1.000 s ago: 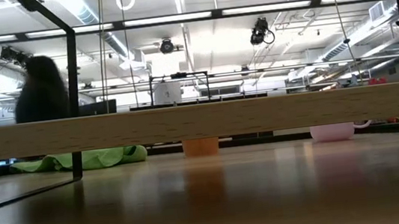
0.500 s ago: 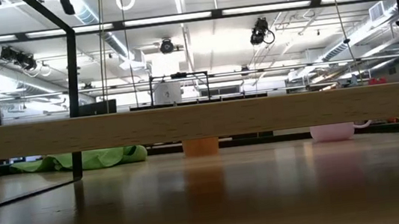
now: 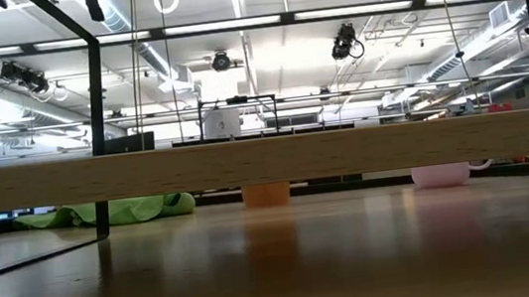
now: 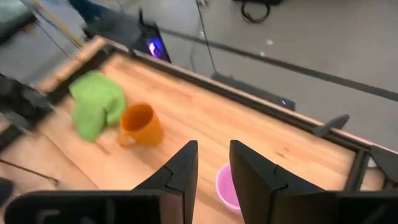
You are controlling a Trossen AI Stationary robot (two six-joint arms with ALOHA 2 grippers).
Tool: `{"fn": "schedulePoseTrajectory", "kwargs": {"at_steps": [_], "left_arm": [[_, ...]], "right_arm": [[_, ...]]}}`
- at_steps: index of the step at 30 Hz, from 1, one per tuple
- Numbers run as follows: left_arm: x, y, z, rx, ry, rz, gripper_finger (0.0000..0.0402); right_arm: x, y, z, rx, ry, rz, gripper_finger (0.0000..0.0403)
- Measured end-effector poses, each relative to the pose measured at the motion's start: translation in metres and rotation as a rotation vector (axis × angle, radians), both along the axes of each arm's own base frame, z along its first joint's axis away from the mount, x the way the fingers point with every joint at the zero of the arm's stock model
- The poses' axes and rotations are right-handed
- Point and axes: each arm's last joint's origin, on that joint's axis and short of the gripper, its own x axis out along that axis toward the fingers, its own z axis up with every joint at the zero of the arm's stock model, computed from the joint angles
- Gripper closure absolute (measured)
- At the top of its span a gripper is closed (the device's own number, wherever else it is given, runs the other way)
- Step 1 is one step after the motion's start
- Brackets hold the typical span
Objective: Stack small to large cups/mugs on shelf
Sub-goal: Put the pink cup on the shelf
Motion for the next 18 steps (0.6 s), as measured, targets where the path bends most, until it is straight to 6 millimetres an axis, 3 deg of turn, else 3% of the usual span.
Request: {"fn": "schedulePoseTrajectory", "kwargs": {"at_steps": [5,10,13,18], "left_arm": [[0.0,-0.001,0.0,-0.011,-0.001,-0.038,0.0262],[0.001,-0.002,0.0,-0.002,0.009,-0.091,0.0257],[0.001,-0.004,0.0,0.009,0.019,-0.136,0.0259],[0.002,-0.005,-0.002,-0.003,0.042,-0.21,0.0266]], "right_arm": [[0.061,0.0,-0.003,-0.018,0.073,0.157,0.0302],[0.12,-0.022,0.004,-0.071,-0.05,0.385,0.0302],[0.131,-0.05,0.002,-0.058,-0.065,0.381,0.0302],[0.12,-0.108,-0.008,0.059,-0.028,0.226,0.0302]]}}
